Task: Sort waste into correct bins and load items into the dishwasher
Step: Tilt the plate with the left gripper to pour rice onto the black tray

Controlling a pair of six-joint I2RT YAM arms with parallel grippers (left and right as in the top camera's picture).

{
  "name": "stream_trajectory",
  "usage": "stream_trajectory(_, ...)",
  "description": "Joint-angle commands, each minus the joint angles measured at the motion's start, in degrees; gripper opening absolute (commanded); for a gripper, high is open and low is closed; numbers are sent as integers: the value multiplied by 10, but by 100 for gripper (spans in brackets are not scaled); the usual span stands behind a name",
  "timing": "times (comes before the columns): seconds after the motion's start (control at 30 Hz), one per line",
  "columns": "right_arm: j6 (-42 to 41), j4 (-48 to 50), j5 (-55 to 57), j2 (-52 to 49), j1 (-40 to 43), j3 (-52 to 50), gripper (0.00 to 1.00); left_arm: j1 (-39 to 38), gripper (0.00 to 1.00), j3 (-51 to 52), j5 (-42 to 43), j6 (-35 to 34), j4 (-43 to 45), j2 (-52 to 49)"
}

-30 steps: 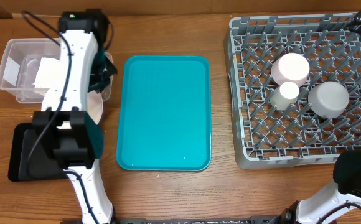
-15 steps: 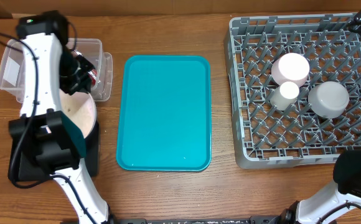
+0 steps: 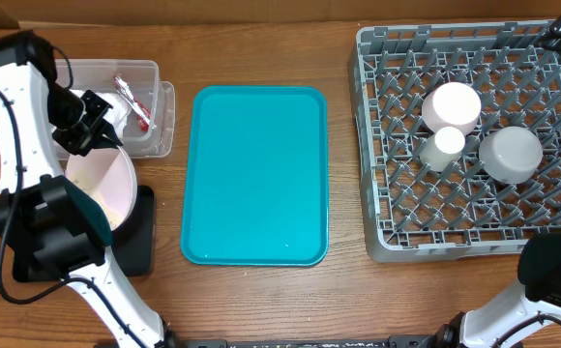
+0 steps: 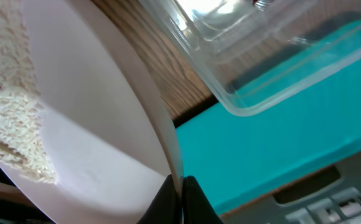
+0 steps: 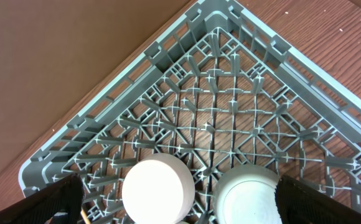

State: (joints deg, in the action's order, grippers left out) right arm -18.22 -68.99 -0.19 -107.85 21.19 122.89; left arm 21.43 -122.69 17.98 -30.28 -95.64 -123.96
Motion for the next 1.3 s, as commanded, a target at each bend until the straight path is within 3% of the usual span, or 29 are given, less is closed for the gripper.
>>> stream_trajectory(0.0, -3, 3, -3, 3, 1, 2, 100, 22, 4, -17, 89, 42, -7, 27)
stream_trajectory(0.33, -3, 3, -3, 3, 1, 2, 100, 80, 4, -16, 172, 72, -12, 27)
stream_trajectory(0.67, -3, 3, -3, 3, 1, 2, 100, 90, 4, -15, 227, 76, -12, 27)
stream_trajectory(1.27, -3, 3, -3, 3, 1, 2, 100, 103, 4, 31, 229, 70, -12, 56)
